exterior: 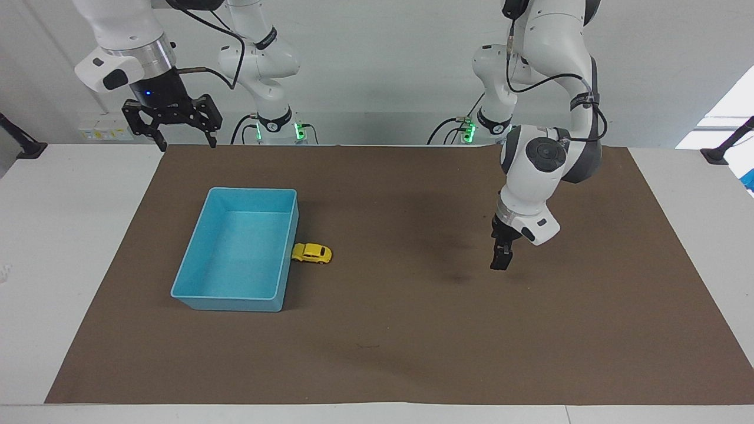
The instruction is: Wind up and store yellow beetle car
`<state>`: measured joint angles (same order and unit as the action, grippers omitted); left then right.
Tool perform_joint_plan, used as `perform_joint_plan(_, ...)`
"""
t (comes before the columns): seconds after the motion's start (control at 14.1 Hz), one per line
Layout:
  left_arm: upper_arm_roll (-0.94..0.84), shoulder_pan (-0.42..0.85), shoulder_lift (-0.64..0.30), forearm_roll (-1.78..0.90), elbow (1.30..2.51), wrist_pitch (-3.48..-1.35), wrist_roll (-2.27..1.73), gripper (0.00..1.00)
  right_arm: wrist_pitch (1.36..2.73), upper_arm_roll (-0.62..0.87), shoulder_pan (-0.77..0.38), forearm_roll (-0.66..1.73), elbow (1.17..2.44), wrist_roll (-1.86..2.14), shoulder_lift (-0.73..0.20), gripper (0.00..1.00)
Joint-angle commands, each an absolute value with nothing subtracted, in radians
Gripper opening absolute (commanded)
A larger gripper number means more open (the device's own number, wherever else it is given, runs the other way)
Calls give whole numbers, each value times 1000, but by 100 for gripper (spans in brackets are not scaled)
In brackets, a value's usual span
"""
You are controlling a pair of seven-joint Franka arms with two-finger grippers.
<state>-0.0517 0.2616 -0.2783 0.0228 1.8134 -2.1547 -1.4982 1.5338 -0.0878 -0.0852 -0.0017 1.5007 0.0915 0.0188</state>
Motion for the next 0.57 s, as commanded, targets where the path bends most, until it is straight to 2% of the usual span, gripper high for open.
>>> perform_joint_plan(0.0,-61,224,-213,38,1815,-2114,-1294,100,1531,-89,-80,28,1505,78,31,100)
perform_joint_plan(0.21,-58,218,-180,38,1813,-2057,-934,100,1531,-89,-80,28,1505,78,31,100)
perform_joint_plan(0.5,-58,149,-124,37,1809,-2004,-562,100,1531,-89,-80,26,1505,78,31,100)
